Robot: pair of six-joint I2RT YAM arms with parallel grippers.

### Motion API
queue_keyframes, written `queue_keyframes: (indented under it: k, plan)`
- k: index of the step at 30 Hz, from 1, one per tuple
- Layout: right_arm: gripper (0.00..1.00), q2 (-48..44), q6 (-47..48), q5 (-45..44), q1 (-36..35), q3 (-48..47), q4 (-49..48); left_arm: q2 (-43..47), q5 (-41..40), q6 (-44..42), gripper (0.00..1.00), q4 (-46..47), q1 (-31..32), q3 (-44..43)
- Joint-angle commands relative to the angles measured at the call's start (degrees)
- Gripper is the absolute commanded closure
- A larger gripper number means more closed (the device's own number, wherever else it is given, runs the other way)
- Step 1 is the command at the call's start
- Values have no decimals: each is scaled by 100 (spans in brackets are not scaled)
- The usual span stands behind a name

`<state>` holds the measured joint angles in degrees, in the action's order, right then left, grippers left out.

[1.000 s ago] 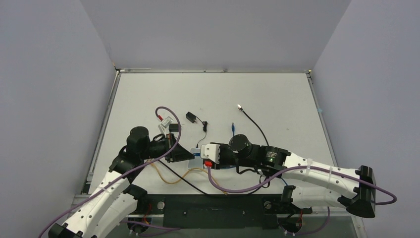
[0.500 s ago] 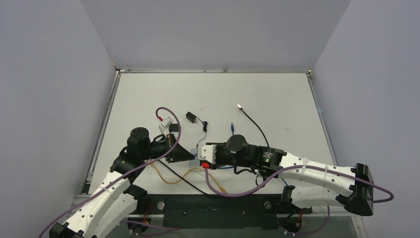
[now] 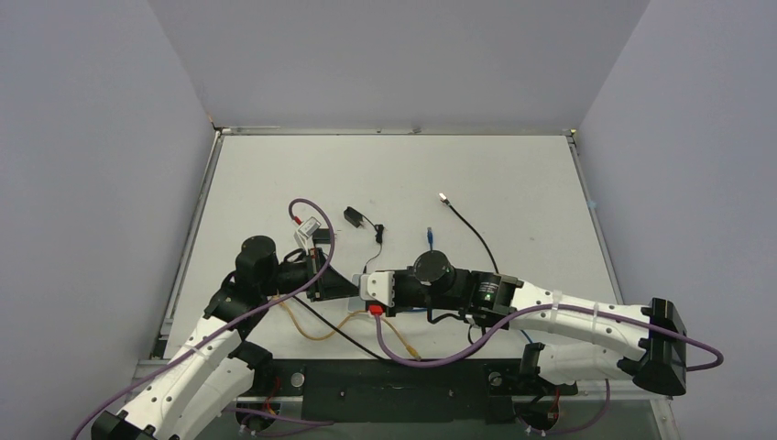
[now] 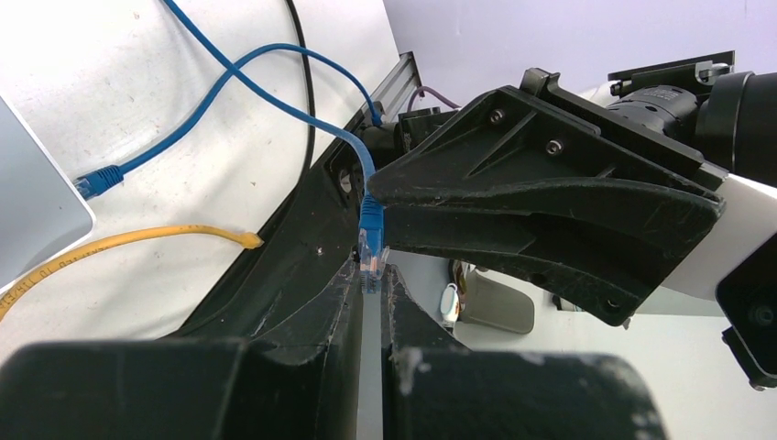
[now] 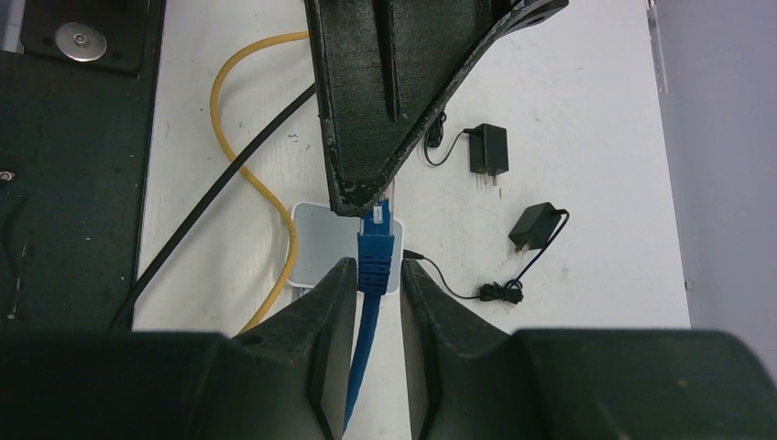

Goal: Insert the plug into the switch port
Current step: Pick up the connector from the center of the board.

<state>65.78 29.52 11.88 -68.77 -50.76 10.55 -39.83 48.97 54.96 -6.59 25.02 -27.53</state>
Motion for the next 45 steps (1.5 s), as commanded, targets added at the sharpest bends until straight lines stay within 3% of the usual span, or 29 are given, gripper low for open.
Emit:
queue_keyframes:
  k: [1, 10, 13, 17, 19, 23, 27, 35, 45]
  plan:
    - [80, 42, -23, 125, -66, -36, -322, 27, 180, 30, 100, 345, -32, -2]
    - [90, 67, -8, 65, -88, -35, -274, 64, 328, 269, 100, 751, -27, 97]
    - [100, 43, -5, 39, -92, -23, -273, 59, 348, 279, 100, 784, -32, 103]
    - [100, 38, -15, -56, -105, -11, -266, 42, 365, 359, 100, 924, -32, 166]
    - [100, 30, -16, -164, -109, -12, -225, 23, 375, 440, 93, 1040, -31, 207]
    - [100, -17, -24, -551, -99, -5, -99, -1, 304, 469, 67, 1100, -38, 239]
    - [100, -188, -69, -954, -14, 113, -6, -12, 84, 325, 54, 948, -40, 243]
    - [100, -222, -306, -1544, 479, 137, 545, -216, -546, -314, 51, 320, -45, 265]
    - [100, 955, -495, -1579, 1064, 38, 781, -683, -1551, -1123, 51, -74, -49, 316]
